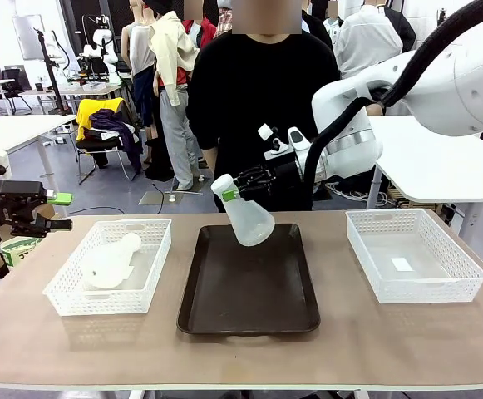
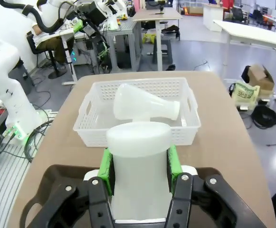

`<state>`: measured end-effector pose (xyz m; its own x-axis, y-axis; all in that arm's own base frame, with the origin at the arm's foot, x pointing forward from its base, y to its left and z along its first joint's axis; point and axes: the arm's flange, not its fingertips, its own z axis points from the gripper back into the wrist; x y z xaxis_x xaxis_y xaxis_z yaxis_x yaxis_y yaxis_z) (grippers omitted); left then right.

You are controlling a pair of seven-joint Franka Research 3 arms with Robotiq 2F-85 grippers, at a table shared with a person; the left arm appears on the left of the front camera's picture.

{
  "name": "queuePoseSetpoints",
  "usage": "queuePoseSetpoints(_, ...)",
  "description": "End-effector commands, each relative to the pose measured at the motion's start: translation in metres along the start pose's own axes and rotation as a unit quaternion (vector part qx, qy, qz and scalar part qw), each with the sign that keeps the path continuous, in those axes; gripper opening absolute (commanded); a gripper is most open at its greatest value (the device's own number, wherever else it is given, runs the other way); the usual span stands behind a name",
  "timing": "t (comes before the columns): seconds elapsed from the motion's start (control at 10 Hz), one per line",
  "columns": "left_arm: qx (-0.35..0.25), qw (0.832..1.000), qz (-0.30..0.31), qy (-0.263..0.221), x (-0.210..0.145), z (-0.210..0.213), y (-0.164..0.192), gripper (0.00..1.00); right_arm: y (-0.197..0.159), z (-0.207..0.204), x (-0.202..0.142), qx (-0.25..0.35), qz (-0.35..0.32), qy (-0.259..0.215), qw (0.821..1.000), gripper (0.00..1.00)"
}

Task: Prepare the laboratory tools.
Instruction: Place the picked Big flask upright in the Handle tray as instructed by the person.

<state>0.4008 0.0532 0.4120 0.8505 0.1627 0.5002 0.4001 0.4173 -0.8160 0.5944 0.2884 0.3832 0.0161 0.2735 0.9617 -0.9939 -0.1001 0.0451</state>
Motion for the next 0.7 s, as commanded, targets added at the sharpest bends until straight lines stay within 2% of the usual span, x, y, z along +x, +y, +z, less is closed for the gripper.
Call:
queuePoseSetpoints(0.0, -0.007, 1.000, -0.002, -0.002, 0.000, 0.002, 0.000, 1.00, 0.001, 0.001, 0.002, -0.006, -0.005, 0.001, 1.000, 0.00)
queuePoseSetpoints(0.1, -0.007, 1.000, -0.002, -0.002, 0.000, 0.002, 0.000, 1.00, -0.007, -0.007, -0.003, 0.015, 0.002, -0.021, 1.000, 0.00)
queuePoseSetpoints(0.4, -0.007, 1.000, -0.002, -0.002, 0.000, 0.002, 0.000, 1.00, -0.018, -0.006, -0.031, 0.023, 0.037, -0.115, 0.992, 0.00)
queuePoseSetpoints(0.6, -0.007, 1.000, -0.002, -0.002, 0.000, 0.002, 0.000, 1.00, -0.029, -0.011, -0.053, 0.007, 0.031, -0.140, 0.990, 0.00)
